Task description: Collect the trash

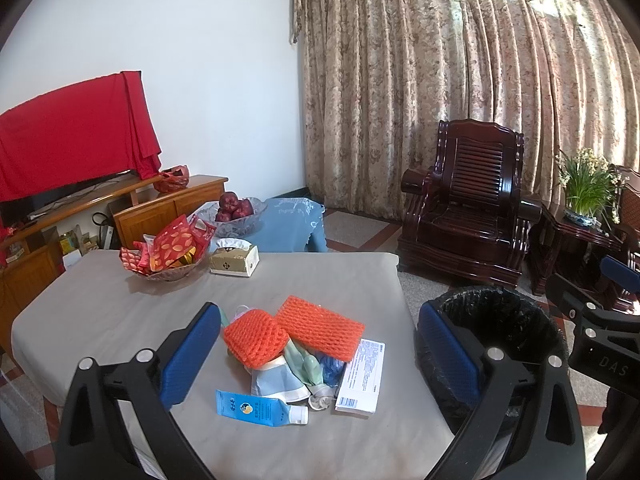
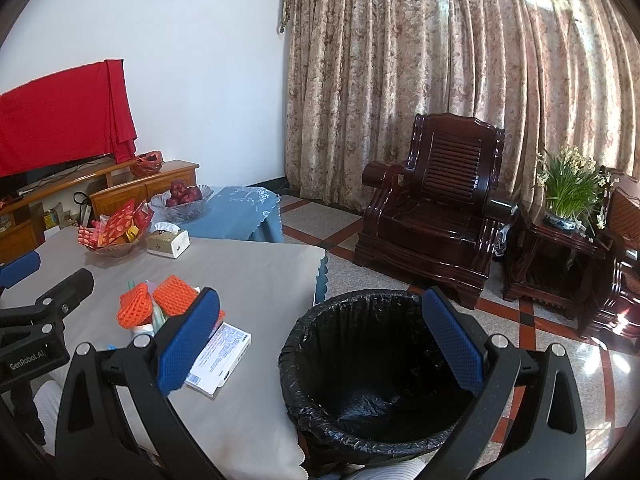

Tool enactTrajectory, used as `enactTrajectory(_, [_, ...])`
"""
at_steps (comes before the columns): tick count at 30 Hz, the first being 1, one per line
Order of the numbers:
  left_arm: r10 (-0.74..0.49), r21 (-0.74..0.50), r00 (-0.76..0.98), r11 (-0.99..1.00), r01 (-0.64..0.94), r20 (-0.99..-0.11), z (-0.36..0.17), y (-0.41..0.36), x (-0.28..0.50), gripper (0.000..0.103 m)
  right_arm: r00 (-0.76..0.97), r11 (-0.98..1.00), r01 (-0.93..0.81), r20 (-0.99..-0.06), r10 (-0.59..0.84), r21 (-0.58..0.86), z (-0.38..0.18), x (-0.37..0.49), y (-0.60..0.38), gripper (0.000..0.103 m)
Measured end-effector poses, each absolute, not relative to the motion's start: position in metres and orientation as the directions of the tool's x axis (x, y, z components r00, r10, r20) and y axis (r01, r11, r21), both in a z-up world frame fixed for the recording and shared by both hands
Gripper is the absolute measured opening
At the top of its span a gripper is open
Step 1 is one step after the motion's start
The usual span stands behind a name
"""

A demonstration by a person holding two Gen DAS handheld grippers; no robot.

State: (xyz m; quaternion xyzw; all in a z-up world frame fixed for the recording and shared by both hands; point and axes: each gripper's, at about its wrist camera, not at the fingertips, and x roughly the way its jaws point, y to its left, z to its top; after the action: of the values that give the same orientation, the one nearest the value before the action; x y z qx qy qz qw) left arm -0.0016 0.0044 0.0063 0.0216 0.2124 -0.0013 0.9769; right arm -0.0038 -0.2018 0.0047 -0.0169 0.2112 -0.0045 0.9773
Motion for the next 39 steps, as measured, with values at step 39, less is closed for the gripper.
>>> enactTrajectory(39, [0.137,0.021,0.822,0.988,-0.15,-0.552,-0.103,0.138,0.111,0.087,0.733,0.962,-0.271,-0.64,0.233,0.04,-0.146,0.186,-0.068,0.097])
